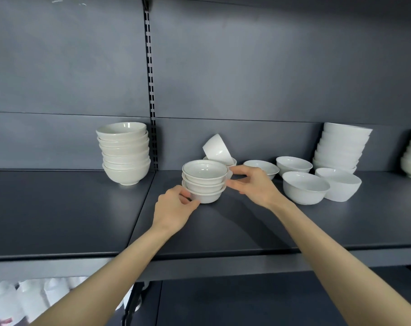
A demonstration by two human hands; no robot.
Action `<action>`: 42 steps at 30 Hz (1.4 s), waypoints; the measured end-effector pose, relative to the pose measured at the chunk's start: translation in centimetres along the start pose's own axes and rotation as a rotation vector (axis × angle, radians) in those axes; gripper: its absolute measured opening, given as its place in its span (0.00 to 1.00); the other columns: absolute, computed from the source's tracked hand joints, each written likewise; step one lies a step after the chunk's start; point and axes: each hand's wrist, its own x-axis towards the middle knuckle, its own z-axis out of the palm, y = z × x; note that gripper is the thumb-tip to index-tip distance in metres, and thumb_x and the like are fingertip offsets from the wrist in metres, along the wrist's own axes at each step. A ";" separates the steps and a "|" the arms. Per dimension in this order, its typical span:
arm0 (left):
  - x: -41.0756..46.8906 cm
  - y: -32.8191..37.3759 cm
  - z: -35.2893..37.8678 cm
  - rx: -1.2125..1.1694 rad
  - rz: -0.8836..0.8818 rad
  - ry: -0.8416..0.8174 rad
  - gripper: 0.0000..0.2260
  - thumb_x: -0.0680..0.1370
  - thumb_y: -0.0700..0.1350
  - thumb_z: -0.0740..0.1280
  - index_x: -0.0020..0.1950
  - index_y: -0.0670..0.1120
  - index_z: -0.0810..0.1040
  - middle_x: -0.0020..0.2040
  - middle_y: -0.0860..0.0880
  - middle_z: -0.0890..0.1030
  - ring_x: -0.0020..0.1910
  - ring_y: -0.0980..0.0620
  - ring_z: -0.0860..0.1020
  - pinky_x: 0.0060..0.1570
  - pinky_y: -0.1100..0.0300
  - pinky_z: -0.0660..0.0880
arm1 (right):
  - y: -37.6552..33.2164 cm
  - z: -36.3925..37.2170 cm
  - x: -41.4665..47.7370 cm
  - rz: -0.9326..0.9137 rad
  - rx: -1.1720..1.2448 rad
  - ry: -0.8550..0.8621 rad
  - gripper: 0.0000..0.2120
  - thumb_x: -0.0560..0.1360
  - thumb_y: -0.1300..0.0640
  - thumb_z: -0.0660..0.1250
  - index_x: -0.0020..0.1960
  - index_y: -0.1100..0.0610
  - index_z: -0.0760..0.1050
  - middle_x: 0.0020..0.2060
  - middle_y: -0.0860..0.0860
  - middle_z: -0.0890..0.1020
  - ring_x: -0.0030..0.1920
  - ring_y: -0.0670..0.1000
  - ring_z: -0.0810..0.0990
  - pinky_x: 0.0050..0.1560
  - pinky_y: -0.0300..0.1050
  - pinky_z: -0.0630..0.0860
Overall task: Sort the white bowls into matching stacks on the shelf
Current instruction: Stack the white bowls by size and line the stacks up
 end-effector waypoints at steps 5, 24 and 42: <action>-1.0 3.1 2.2 0.040 0.163 -0.107 0.07 0.74 0.47 0.71 0.50 0.47 0.79 0.42 0.55 0.79 0.45 0.54 0.80 0.51 0.59 0.75 | 1.1 -4.2 -0.8 0.021 -0.239 0.071 0.16 0.74 0.55 0.70 0.61 0.57 0.77 0.55 0.50 0.80 0.52 0.46 0.78 0.50 0.36 0.69; 7.6 8.8 16.2 -0.101 0.030 -0.154 0.28 0.75 0.48 0.71 0.72 0.42 0.65 0.68 0.44 0.72 0.64 0.48 0.73 0.62 0.59 0.70 | 10.5 -15.7 7.6 0.008 -0.452 -0.097 0.15 0.71 0.47 0.71 0.56 0.49 0.79 0.56 0.47 0.81 0.60 0.49 0.76 0.60 0.52 0.74; 11.5 8.6 18.7 -0.337 -0.068 -0.257 0.17 0.77 0.43 0.68 0.65 0.41 0.72 0.58 0.47 0.80 0.54 0.55 0.79 0.56 0.67 0.75 | 13.3 -15.2 14.0 0.051 -0.514 -0.454 0.33 0.61 0.36 0.75 0.64 0.42 0.72 0.60 0.44 0.76 0.62 0.49 0.73 0.67 0.50 0.68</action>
